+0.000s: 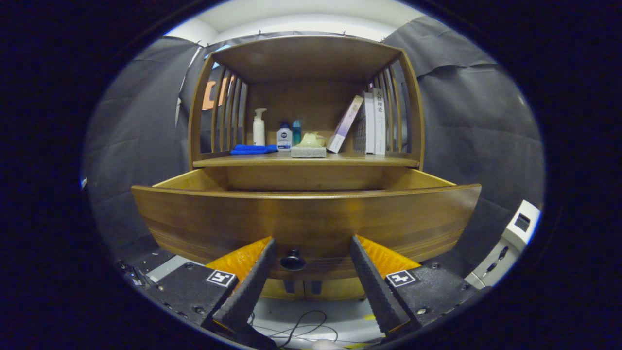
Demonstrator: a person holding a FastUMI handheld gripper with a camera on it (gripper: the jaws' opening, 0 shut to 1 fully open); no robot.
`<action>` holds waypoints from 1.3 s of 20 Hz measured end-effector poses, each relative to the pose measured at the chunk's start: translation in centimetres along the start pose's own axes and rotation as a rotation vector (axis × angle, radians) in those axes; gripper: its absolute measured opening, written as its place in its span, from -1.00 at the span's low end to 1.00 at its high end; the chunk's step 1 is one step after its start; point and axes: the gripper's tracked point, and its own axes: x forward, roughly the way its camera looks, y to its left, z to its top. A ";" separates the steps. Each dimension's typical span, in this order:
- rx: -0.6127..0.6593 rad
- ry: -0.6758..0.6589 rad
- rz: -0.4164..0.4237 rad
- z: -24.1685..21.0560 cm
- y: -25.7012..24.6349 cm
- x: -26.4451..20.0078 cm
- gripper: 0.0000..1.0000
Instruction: Pull open the drawer, take out the items inside it, and place them on the countertop above the cabinet.
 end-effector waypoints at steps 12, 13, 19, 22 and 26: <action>0.026 -0.012 -0.002 2.4 0.5 6.0 0.96; 0.032 -0.019 -0.004 2.9 0.6 6.5 0.94; 0.038 -0.009 -0.010 4.2 0.9 12.0 0.95; 0.031 -0.013 -0.008 4.8 0.8 14.1 0.95; 0.046 -0.012 -0.016 5.4 0.9 16.2 0.95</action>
